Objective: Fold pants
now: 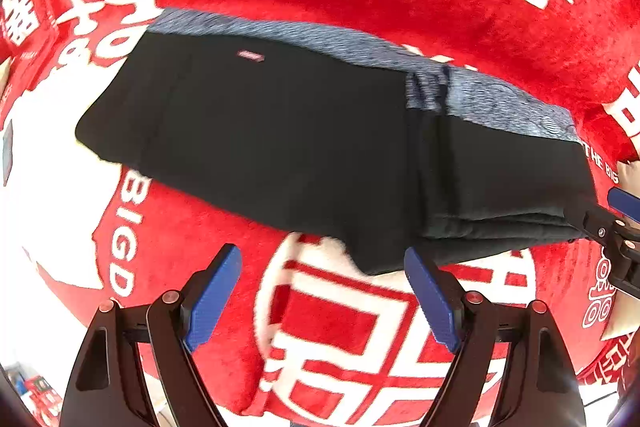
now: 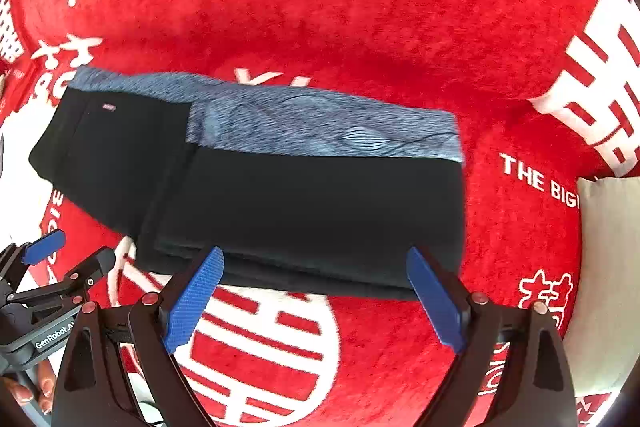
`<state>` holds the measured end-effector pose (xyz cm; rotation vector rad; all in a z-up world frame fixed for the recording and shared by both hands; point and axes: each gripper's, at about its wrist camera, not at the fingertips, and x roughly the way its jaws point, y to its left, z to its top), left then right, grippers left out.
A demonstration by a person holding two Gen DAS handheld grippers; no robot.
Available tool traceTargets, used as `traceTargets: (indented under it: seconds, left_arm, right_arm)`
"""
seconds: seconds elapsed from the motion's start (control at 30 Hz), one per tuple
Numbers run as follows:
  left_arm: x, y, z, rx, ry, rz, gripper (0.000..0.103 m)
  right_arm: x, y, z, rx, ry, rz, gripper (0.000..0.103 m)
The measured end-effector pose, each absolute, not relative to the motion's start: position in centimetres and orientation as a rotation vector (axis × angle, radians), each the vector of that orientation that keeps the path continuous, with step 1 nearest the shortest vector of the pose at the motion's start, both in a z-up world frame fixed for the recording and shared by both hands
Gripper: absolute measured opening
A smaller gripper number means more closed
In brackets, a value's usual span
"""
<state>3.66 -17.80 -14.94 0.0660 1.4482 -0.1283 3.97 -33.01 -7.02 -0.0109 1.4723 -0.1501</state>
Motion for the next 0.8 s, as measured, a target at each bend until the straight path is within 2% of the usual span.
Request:
traceTargets:
  seconds: [0.3, 0.8]
  left_arm:
    - [3.9, -12.7, -15.2, -0.003, 1.45, -0.063, 0.085]
    - [5.3, -8.4, -16.2, -0.088, 1.443, -0.024, 0.084]
  right_arm:
    - [4.3, -28.1, -8.0, -0.048, 1.514, -0.071, 0.094]
    - [5.0, -24.2, -9.8, -0.06, 1.579, -0.04, 0.094]
